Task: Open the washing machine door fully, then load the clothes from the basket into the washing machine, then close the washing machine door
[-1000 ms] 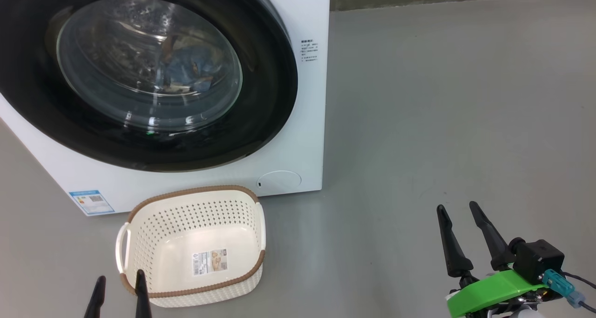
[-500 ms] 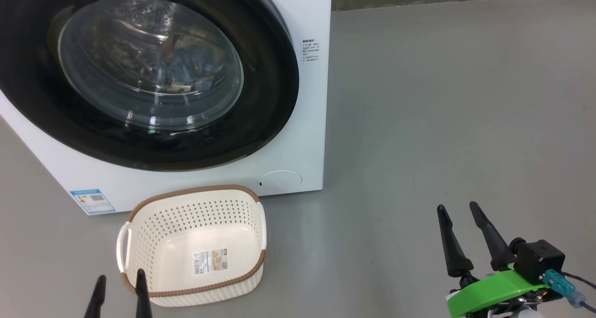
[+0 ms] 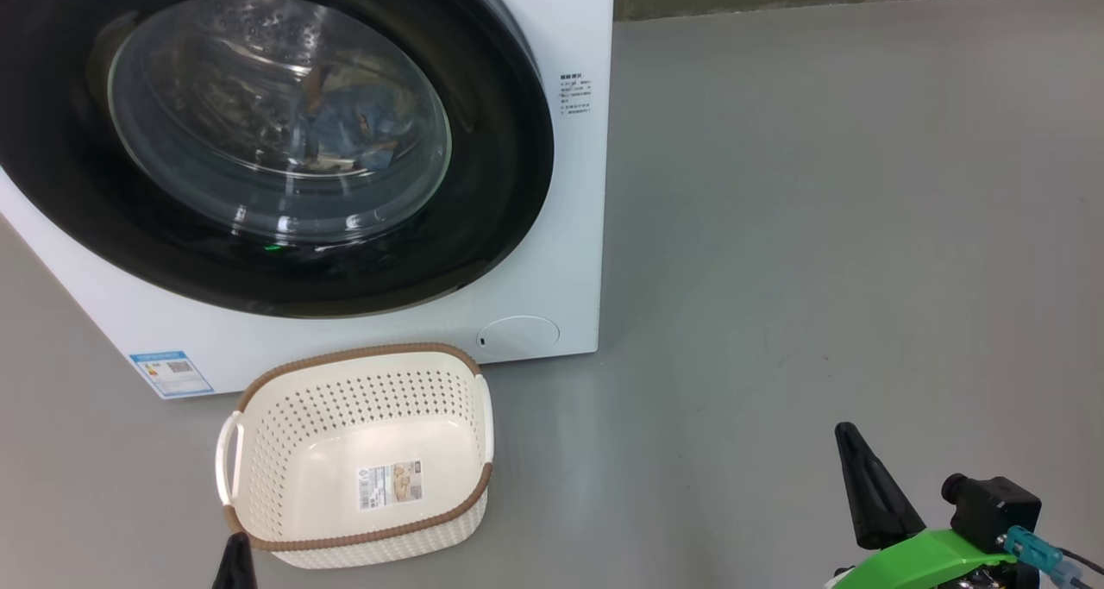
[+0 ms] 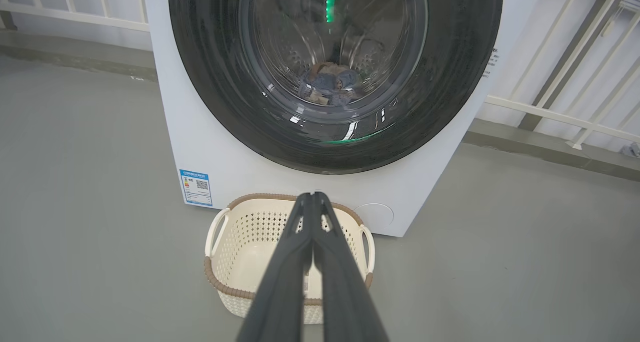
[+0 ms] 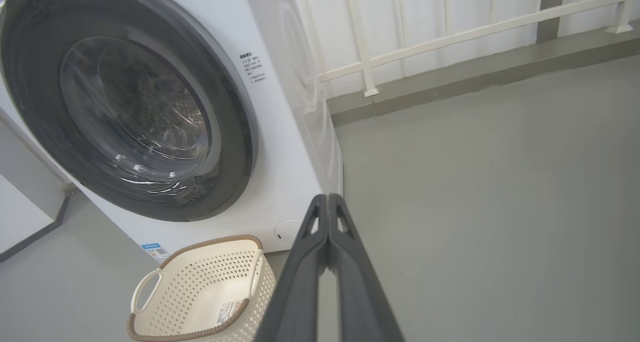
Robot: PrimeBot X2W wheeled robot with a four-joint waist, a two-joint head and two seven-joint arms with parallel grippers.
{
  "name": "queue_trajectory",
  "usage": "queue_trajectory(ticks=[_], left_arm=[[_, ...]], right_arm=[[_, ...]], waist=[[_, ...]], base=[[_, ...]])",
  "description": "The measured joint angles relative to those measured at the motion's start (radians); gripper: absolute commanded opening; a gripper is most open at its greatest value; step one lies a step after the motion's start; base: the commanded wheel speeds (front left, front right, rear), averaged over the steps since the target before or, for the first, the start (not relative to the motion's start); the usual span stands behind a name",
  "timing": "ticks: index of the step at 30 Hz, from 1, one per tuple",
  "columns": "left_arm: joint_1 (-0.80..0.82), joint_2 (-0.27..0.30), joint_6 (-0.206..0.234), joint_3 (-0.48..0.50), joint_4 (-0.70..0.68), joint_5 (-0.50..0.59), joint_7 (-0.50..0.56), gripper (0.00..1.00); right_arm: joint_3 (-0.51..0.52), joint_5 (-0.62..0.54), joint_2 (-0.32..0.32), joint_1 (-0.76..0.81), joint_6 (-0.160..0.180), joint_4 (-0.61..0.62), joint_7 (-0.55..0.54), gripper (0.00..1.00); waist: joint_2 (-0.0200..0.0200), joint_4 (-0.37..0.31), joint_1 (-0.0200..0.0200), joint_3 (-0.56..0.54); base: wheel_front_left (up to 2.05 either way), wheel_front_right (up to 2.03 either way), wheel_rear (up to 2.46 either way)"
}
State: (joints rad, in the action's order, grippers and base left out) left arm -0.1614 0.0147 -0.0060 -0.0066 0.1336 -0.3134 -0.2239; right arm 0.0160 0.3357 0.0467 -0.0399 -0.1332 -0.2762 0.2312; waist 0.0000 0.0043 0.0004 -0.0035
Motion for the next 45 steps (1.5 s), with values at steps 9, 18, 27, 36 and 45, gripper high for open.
queue_trajectory(ticks=[9,18,27,36,45], left_arm=[[0.003,0.0,-0.009,0.004,0.011,-0.101,0.028,0.0],[0.022,0.001,-0.017,0.011,0.022,-0.195,0.054,0.0],[0.032,0.002,-0.026,0.017,0.03,-0.298,0.074,0.0],[0.052,0.002,-0.035,0.025,0.039,-0.391,0.103,0.0],[0.073,0.003,-0.044,0.033,0.05,-0.494,0.128,0.0]], right_arm=[[0.008,0.105,0.0,0.0,0.0,0.0,-0.026,0.0],[0.021,0.194,0.0,0.0,0.0,0.0,-0.054,0.0],[0.028,0.296,-0.001,-0.001,0.0,0.0,-0.077,0.0],[0.035,0.384,-0.001,-0.001,0.0,0.0,-0.106,0.0],[0.046,0.487,-0.001,-0.002,0.0,0.0,-0.132,0.0]], waist=[[0.0,0.0,-0.0002,0.002],[0.0,-0.001,-0.0002,0.003],[0.0,-0.001,-0.0002,0.003],[0.0,-0.001,-0.0003,0.003],[0.0,-0.002,-0.0002,0.004]], base=[[0.0,0.0,0.0],[0.0,0.0,0.0],[0.0,0.0,0.0],[0.0,0.0,0.0],[0.0,0.0,0.0]])
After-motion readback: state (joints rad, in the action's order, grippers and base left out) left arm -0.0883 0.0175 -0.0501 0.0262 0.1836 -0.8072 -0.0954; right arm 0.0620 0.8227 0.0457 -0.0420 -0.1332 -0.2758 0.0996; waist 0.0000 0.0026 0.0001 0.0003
